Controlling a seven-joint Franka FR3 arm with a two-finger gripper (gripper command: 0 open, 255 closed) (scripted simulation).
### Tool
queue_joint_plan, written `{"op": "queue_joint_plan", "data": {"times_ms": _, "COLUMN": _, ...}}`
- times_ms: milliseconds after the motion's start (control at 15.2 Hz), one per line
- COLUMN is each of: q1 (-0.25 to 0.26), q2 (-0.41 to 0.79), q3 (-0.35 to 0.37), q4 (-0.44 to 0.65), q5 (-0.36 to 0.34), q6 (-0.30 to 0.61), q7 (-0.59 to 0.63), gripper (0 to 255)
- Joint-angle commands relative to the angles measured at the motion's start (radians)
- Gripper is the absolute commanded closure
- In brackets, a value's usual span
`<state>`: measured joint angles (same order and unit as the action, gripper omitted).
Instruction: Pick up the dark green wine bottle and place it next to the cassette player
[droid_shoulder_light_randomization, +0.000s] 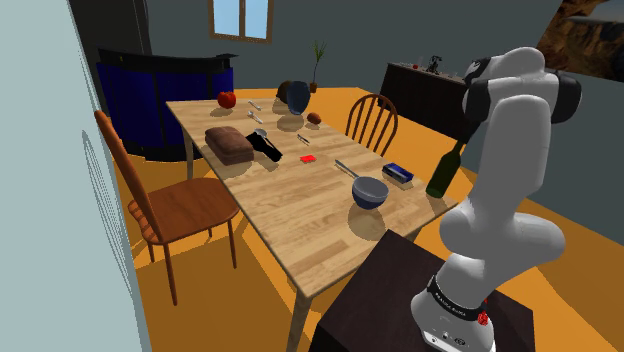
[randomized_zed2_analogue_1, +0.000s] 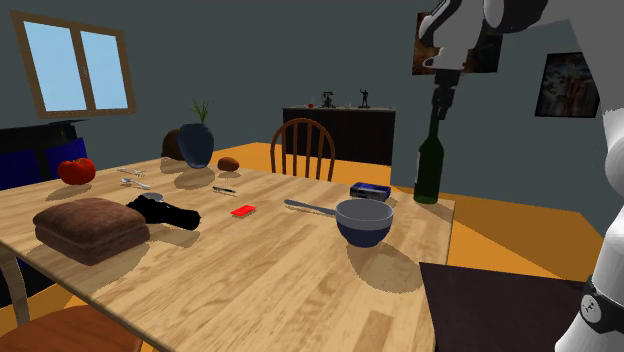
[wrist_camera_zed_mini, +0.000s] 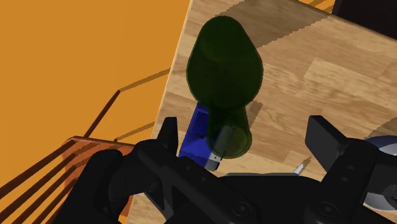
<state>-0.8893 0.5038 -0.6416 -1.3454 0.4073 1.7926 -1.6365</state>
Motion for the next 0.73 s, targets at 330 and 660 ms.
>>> {"op": "queue_joint_plan", "data": {"times_ms": 330, "q1": -0.020, "q2": -0.009, "q3": -0.006, "q4": 0.099, "q5": -0.009, "q6": -0.103, "q7": 0.015, "gripper": 0}}
{"op": "queue_joint_plan", "data": {"times_ms": 660, "q1": -0.021, "q2": -0.009, "q3": -0.006, "q4": 0.099, "q5": -0.008, "q6": -0.103, "q7": 0.015, "gripper": 0}}
